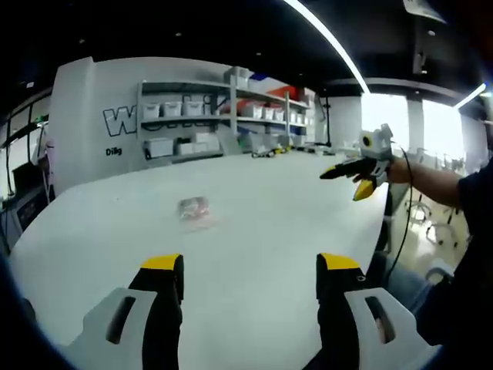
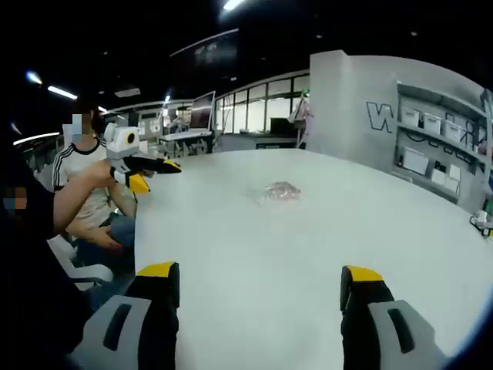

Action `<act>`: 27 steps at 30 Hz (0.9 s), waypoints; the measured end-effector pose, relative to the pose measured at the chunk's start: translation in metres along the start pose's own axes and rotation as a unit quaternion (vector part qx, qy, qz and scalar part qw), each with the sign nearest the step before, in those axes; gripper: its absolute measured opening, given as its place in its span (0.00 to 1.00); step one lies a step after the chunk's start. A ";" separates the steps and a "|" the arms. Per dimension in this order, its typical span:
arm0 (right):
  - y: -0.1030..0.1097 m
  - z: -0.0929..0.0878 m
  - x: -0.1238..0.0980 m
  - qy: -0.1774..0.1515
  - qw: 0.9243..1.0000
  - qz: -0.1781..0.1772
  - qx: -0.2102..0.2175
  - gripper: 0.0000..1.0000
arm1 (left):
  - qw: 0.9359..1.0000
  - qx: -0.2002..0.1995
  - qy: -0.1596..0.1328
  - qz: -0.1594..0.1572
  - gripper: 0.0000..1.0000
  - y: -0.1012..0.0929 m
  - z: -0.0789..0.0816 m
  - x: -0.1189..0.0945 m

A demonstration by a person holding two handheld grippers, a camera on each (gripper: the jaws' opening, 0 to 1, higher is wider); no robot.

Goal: Open the resealable bag by pulling the two sides of the seal apart until the entire bag opening is separated and visibly accessible.

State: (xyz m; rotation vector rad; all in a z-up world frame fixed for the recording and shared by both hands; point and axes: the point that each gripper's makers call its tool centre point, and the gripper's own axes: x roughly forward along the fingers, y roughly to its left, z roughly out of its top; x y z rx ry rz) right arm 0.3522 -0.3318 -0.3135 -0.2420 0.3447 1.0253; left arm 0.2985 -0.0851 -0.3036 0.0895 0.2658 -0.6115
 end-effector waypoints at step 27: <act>-0.001 -0.002 0.002 -0.006 1.000 0.002 0.007 0.86 | 1.000 0.002 0.003 -0.002 0.68 -0.004 -0.001 0.003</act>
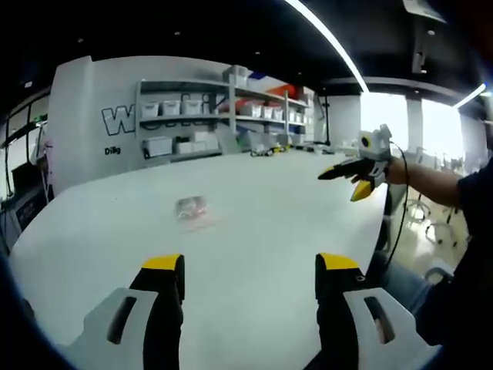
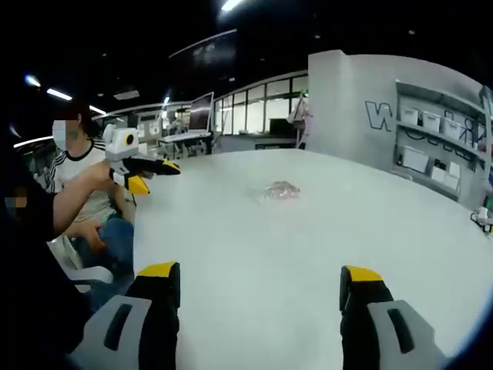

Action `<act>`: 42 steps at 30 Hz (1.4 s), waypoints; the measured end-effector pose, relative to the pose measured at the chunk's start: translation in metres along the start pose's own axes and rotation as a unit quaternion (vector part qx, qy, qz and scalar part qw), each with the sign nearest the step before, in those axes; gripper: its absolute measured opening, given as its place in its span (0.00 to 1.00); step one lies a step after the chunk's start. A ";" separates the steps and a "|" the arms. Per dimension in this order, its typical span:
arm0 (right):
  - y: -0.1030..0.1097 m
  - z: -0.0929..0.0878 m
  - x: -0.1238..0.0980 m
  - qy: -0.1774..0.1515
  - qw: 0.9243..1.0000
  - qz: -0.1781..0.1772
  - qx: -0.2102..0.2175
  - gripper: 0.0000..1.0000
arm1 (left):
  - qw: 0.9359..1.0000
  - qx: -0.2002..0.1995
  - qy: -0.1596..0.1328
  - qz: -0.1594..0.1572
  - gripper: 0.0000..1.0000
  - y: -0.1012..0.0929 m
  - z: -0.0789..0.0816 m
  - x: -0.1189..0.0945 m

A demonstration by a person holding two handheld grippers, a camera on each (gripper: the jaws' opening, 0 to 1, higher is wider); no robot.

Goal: Open the resealable bag by pulling the two sides of the seal apart until the entire bag opening is separated and visibly accessible.

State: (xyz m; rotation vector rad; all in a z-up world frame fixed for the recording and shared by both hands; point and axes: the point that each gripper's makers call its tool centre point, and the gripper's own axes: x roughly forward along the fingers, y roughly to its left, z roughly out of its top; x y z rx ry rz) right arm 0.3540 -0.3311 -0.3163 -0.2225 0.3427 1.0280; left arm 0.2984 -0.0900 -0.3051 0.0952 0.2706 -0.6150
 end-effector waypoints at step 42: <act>-0.002 -0.002 0.000 0.000 1.000 -0.003 0.002 0.85 | 1.000 0.000 0.001 0.002 0.68 0.001 0.000 0.000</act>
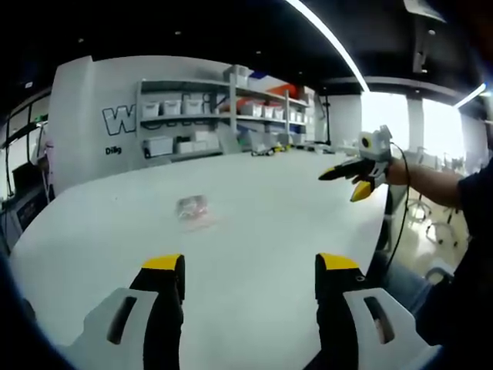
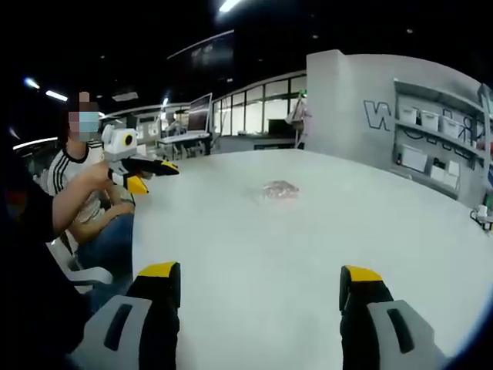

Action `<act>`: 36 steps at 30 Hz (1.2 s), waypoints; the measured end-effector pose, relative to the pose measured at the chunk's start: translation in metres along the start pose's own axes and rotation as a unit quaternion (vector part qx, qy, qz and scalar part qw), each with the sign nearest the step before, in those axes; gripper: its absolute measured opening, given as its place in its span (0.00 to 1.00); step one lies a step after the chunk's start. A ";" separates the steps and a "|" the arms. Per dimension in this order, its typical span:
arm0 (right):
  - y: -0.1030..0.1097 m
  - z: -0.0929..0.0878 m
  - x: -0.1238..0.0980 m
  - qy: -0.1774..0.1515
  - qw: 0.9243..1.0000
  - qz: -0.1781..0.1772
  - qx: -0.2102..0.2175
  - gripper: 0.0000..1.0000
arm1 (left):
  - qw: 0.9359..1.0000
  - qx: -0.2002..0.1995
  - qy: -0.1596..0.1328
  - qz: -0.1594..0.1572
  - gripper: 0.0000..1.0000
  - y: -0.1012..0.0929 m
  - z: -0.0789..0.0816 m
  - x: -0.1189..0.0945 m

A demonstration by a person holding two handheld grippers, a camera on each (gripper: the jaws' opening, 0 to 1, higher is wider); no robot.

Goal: Open the resealable bag by pulling the two sides of the seal apart until the entire bag opening is separated and visibly accessible.

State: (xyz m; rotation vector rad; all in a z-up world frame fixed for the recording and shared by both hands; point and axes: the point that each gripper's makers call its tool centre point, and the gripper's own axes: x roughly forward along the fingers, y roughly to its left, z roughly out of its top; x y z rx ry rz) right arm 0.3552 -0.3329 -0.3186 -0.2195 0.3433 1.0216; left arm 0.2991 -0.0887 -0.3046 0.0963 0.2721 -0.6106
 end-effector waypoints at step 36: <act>-0.004 0.008 0.011 -0.009 1.000 0.000 0.006 0.84 | 1.000 0.001 0.003 -0.001 0.68 0.000 -0.003 0.004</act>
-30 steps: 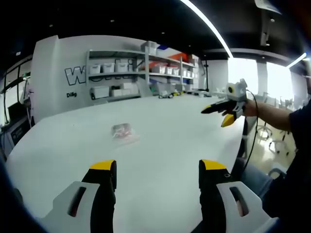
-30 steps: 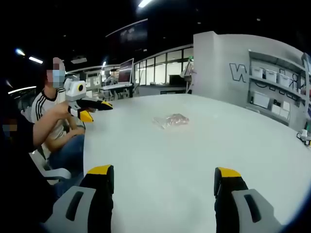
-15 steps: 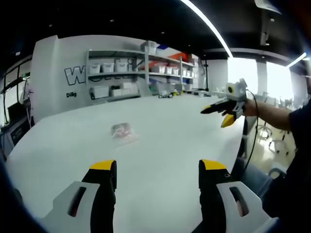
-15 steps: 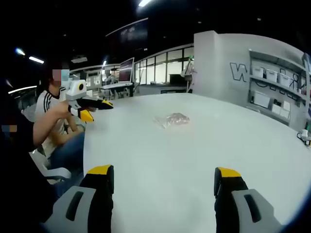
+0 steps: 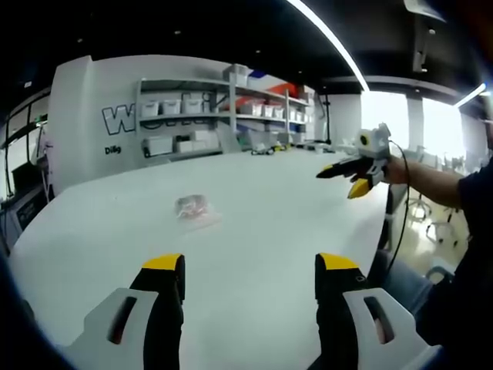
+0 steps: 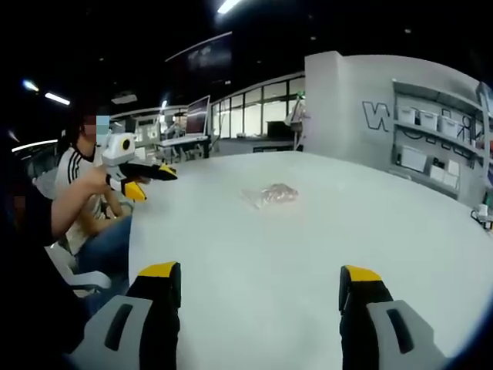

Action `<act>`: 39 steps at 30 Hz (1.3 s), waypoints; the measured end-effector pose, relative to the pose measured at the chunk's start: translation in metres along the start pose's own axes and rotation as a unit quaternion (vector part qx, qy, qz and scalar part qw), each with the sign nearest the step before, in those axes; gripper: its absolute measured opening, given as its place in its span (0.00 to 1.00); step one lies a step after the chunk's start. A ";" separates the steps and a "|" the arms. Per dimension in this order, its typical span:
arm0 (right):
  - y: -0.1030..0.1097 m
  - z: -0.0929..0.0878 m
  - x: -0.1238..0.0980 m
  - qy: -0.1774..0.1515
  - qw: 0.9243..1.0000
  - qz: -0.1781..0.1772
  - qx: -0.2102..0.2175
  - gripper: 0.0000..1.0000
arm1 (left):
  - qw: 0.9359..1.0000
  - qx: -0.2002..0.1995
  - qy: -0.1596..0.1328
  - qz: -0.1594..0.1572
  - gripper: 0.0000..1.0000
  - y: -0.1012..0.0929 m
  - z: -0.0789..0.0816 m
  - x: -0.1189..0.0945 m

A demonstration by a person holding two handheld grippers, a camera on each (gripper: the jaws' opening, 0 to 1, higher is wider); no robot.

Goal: Open the resealable bag by pulling the two sides of the seal apart until the entire bag opening is separated and visibly accessible.

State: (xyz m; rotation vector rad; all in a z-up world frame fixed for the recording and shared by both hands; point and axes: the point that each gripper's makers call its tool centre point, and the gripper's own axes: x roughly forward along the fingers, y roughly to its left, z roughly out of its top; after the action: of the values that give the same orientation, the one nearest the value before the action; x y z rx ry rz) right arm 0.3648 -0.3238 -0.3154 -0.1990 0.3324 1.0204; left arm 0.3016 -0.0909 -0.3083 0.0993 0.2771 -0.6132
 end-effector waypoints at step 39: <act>-0.022 0.010 0.035 -0.013 1.000 0.003 0.017 0.79 | 1.000 -0.004 0.003 -0.002 0.67 0.002 -0.004 0.009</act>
State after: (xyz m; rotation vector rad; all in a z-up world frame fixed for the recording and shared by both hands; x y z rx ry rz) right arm 0.4021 -0.3035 -0.3184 -0.1533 0.3259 1.0221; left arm 0.3084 -0.0935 -0.3145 0.0940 0.2860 -0.6167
